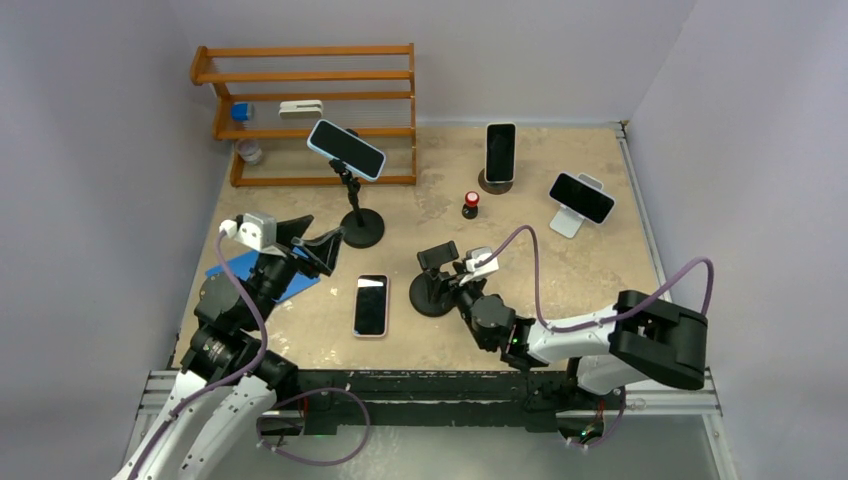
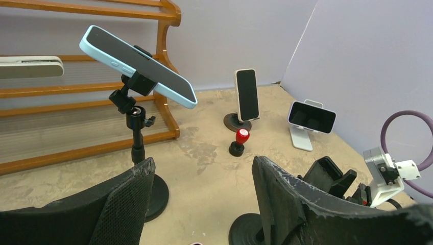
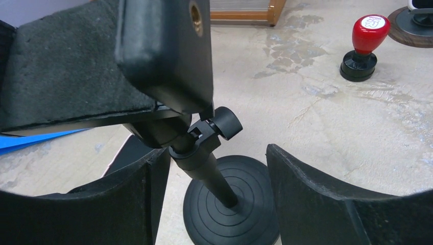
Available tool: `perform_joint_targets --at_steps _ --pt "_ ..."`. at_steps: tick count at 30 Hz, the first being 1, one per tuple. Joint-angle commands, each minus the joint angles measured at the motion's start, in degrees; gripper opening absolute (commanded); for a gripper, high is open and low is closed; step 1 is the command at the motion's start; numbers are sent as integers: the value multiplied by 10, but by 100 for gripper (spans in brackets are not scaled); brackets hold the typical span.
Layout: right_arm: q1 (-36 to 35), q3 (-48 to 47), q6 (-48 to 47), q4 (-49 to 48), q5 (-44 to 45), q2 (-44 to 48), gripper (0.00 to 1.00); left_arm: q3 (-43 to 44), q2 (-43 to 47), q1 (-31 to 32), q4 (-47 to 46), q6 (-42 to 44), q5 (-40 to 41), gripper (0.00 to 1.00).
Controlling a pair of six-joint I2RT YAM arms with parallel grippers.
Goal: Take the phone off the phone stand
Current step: Pick up the phone stand at the center of the board.
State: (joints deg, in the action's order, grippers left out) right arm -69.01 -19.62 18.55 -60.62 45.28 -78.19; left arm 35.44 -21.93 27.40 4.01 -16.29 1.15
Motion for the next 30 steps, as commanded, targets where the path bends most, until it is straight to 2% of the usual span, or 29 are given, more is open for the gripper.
perform_joint_targets --at_steps 1,7,22,26,30 --pt "1 -5 -27 -100 1 -20 70 9 4 7 -16 10 10 68" --pt "1 -14 -34 -130 5 -47 66 9 2 9 -15 8 10 68" --pt "1 -37 -50 -142 0 -73 34 9 1 14 -15 6 11 68" --pt "1 -38 -66 -151 6 -65 19 9 0 15 -14 6 12 68" --pt "1 -51 -85 -142 5 -43 0 9 2 17 -14 6 14 68"
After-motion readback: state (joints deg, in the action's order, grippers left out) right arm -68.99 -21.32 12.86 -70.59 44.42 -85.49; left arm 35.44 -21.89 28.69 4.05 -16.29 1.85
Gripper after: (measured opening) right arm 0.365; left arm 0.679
